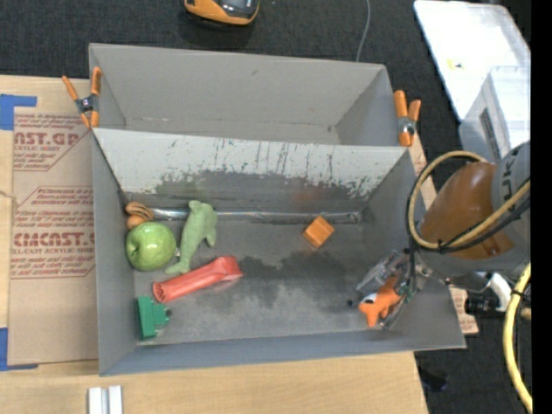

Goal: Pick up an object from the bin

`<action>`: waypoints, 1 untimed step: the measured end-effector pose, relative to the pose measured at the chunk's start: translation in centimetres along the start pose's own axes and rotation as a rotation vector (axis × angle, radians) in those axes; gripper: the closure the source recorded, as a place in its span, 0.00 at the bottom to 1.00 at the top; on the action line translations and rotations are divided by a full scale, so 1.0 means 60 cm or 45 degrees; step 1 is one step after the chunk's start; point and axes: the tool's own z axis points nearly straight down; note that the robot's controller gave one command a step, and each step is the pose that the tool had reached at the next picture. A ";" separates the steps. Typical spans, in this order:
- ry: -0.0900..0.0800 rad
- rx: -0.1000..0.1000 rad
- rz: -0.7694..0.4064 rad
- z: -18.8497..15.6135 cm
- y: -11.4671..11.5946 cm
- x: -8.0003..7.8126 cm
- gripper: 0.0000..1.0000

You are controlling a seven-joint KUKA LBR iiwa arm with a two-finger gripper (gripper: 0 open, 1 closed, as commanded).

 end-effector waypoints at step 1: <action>-0.001 -0.002 0.034 0.000 -0.001 0.001 1.00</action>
Offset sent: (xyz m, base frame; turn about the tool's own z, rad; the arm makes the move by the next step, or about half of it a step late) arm -0.0036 -0.0025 -0.0035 0.0082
